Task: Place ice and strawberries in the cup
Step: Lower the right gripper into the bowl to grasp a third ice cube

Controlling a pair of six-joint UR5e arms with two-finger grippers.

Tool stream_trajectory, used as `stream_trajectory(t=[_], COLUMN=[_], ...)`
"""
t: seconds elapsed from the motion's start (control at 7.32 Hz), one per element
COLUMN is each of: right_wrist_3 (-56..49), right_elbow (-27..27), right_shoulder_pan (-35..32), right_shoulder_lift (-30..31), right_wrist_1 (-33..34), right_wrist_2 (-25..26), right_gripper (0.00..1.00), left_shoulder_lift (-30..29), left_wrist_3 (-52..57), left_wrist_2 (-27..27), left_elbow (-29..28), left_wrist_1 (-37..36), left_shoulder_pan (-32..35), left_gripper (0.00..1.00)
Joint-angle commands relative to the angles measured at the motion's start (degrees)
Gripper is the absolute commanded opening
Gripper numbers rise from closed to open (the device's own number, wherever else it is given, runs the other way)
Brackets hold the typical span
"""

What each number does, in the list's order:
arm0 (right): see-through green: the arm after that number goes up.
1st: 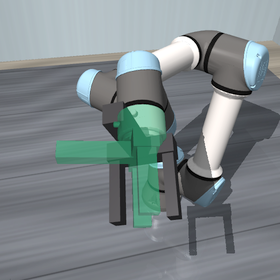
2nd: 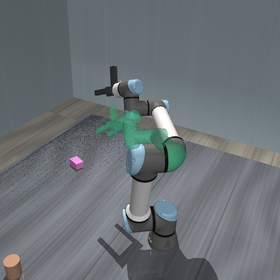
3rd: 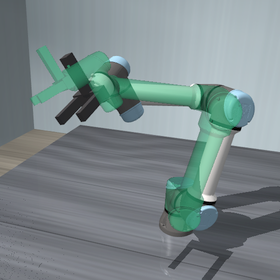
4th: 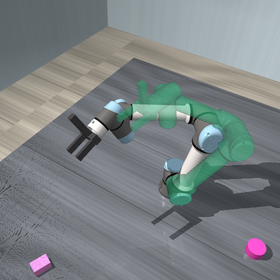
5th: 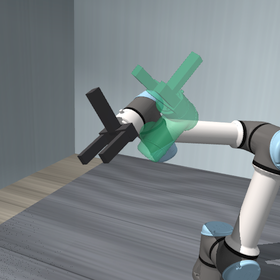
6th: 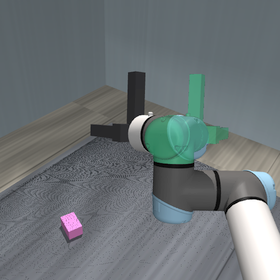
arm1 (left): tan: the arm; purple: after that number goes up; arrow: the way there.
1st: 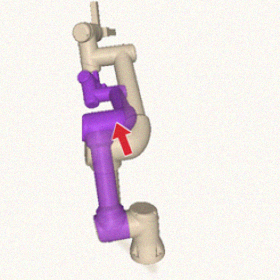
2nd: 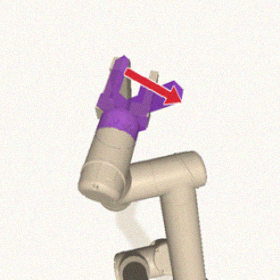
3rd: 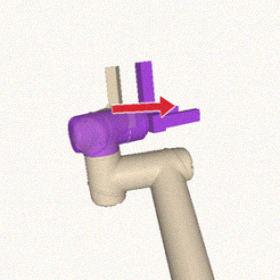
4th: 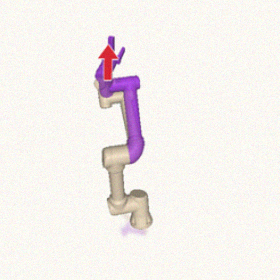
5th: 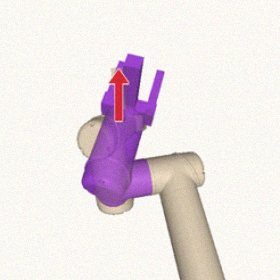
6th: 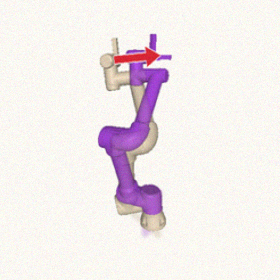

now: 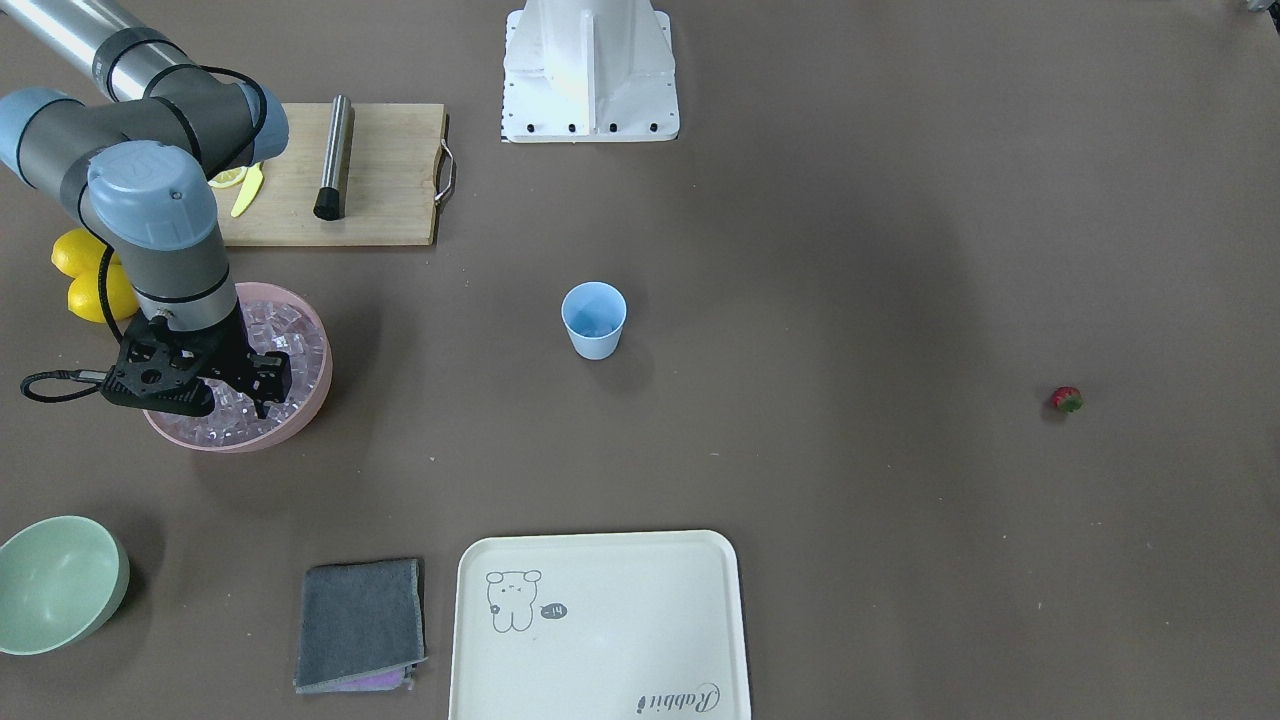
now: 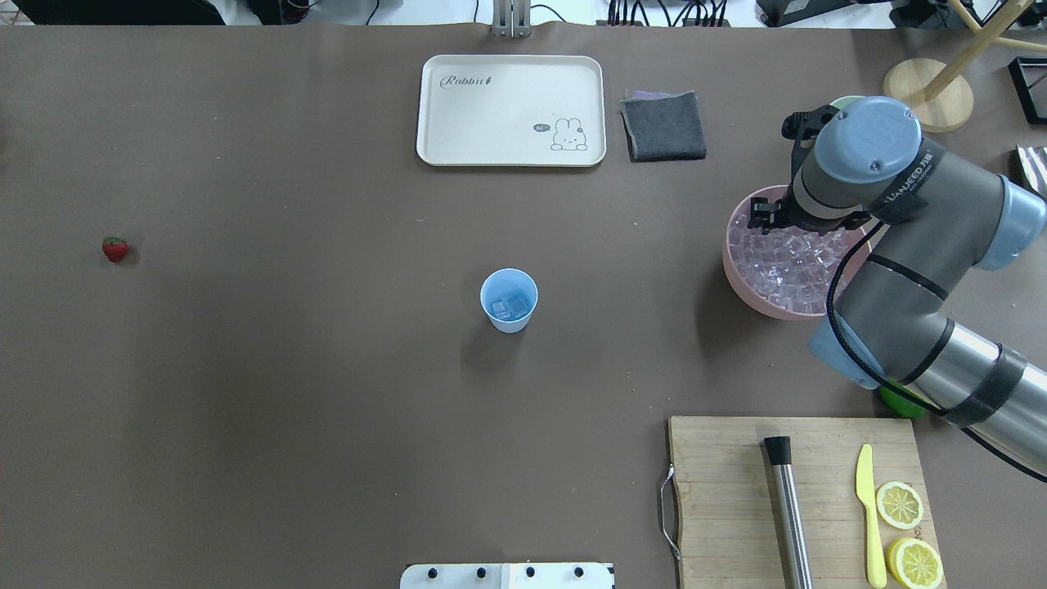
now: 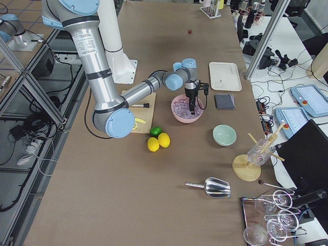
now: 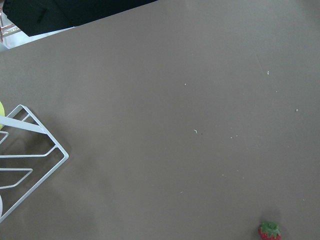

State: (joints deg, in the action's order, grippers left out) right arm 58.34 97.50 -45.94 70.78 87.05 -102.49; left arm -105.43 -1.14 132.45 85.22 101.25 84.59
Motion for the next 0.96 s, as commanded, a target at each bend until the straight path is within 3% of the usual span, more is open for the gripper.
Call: stream_trajectory(t=[0.0, 0.27, 0.41, 0.68, 0.82], right_wrist_3=[-0.2, -0.1, -0.1, -0.1, -0.1], right_elbow=[-0.6, -0.5, -0.4, -0.1, 0.0], right_shoulder_pan=[0.0, 0.0, -0.2, -0.3, -0.3], right_shoulder_lift=[0.1, 0.0, -0.1, 0.1, 0.2], right_wrist_1=[0.0, 0.0, 0.0, 0.0, 0.0], right_wrist_2=[0.0, 0.0, 0.0, 0.0, 0.0], right_gripper=[0.79, 0.62, 0.46, 0.04, 0.0], left_shoulder_lift=[-0.3, -0.7, -0.7, -0.7, -0.7], left_wrist_3=[0.0, 0.0, 0.0, 0.0, 0.0], left_wrist_2=[0.0, 0.0, 0.0, 0.0, 0.0], left_elbow=[-0.1, -0.1, -0.1, -0.1, -0.1], left_wrist_1=[0.0, -0.1, 0.0, 0.0, 0.0], left_shoulder_pan=[0.0, -0.1, -0.1, -0.1, -0.1], left_gripper=[0.98, 0.98, 0.98, 0.98, 0.98])
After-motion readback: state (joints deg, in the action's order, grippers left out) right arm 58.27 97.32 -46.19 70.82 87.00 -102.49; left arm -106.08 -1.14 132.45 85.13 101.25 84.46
